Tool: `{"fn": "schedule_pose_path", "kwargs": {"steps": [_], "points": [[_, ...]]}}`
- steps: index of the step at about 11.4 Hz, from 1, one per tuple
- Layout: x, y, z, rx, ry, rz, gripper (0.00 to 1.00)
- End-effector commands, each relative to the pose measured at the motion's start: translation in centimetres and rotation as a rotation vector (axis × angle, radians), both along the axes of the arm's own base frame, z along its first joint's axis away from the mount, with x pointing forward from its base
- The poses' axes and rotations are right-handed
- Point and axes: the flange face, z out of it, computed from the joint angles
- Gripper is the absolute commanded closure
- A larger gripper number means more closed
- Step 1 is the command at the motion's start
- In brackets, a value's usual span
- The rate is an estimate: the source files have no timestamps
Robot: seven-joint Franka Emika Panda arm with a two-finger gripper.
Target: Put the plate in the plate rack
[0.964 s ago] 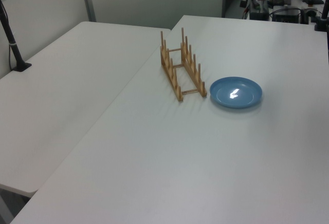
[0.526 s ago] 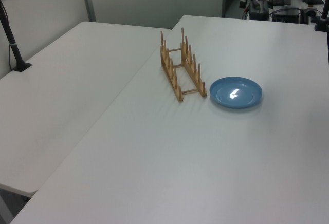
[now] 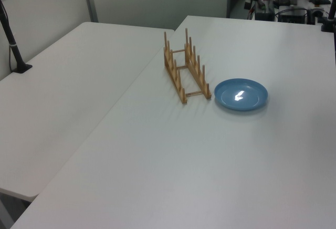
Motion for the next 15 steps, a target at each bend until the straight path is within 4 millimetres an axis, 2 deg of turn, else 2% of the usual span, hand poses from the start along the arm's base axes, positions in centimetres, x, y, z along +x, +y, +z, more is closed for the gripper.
{"fn": "schedule_pose_path", "kwargs": {"steps": [1, 5, 6, 7, 8, 9, 10, 12, 15], "points": [[-0.1, 0.3, 0.1, -0.032, 0.002, 0.03, 0.0], [-0.3, 0.6, 0.0, -0.042, 0.014, 0.043, 0.0], [-0.6, 0.4, -0.8, -0.047, 0.04, 0.067, 0.0], [-0.8, -0.2, -1.9, -0.091, 0.08, 0.178, 0.0], [-1.1, -0.6, -3.9, -0.121, 0.153, 0.351, 0.0], [-1.6, -2.0, -5.6, -0.121, 0.189, 0.417, 0.0], [-1.8, -3.2, -6.5, -0.115, 0.201, 0.399, 0.0], [-1.6, -4.4, -9.8, -0.109, 0.167, 0.354, 0.0], [-0.8, -3.1, -16.9, -0.109, 0.076, 0.175, 0.0]]}}
